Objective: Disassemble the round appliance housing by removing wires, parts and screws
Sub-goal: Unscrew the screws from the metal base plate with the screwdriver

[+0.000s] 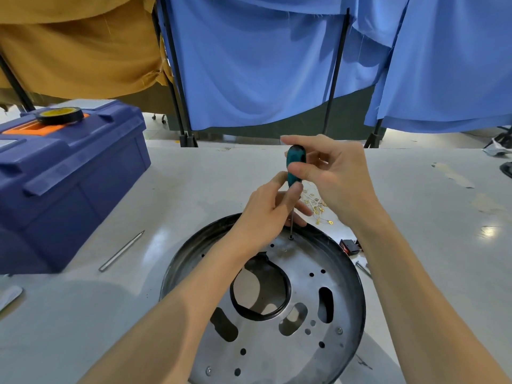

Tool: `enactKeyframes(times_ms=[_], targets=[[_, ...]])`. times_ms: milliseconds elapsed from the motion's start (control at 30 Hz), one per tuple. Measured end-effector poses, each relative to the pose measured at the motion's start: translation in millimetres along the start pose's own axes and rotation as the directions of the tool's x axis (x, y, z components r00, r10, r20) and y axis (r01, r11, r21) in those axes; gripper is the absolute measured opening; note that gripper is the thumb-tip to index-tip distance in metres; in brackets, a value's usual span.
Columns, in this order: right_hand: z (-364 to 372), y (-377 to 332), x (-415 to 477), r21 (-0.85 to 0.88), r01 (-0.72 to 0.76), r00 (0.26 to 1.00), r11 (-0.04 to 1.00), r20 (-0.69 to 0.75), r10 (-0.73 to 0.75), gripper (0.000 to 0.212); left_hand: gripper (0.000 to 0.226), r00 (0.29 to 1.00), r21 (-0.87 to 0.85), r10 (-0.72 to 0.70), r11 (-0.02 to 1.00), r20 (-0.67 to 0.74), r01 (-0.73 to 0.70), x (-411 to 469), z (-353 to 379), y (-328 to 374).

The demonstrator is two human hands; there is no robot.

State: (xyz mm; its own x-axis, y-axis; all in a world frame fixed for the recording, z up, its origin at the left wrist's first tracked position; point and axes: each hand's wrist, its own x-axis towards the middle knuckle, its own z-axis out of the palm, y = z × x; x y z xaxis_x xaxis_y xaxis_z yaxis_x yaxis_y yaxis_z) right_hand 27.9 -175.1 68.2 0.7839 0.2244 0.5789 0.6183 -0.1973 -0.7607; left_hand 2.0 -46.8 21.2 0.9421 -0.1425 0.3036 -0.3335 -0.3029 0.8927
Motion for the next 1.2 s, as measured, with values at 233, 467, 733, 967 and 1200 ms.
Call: enactKeyframes(times_ms=[233, 467, 733, 967, 1200], targets=[[4.8, 1.1, 0.4, -0.029, -0.029, 0.999, 0.999, 0.041, 0.030, 0.027, 0.019, 0.999, -0.095, -0.033, 0.995, -0.012, 0.032, 0.7, -2.0, -1.6], [-5.5, 3.5, 2.3, -0.039, 0.000, 1.000, 0.999, -0.028, -0.001, 0.043, 0.017, 1.000, -0.039, -0.023, 0.999, 0.002, 0.023, 1.0, 0.4, -2.5], [-4.8, 4.3, 3.4, -0.099, 0.010, 1.000, 0.995, -0.013, -0.011, 0.024, 0.023, 0.999, 0.002, -0.026, 1.000, -0.031, 0.026, 0.3, 0.0, -4.3], [-8.4, -0.5, 2.1, -0.008, -0.012, 0.996, 1.000, 0.083, 0.012, 0.032, 0.023, 1.000, 0.031, -0.004, 1.000, -0.002, 0.004, 0.7, -0.2, -3.8], [-5.2, -1.7, 1.0, -0.072, -0.005, 1.000, 0.997, 0.010, 0.006, 0.031, 0.026, 0.999, -0.004, -0.019, 1.000, -0.030, 0.019, -0.3, 0.0, -2.7]])
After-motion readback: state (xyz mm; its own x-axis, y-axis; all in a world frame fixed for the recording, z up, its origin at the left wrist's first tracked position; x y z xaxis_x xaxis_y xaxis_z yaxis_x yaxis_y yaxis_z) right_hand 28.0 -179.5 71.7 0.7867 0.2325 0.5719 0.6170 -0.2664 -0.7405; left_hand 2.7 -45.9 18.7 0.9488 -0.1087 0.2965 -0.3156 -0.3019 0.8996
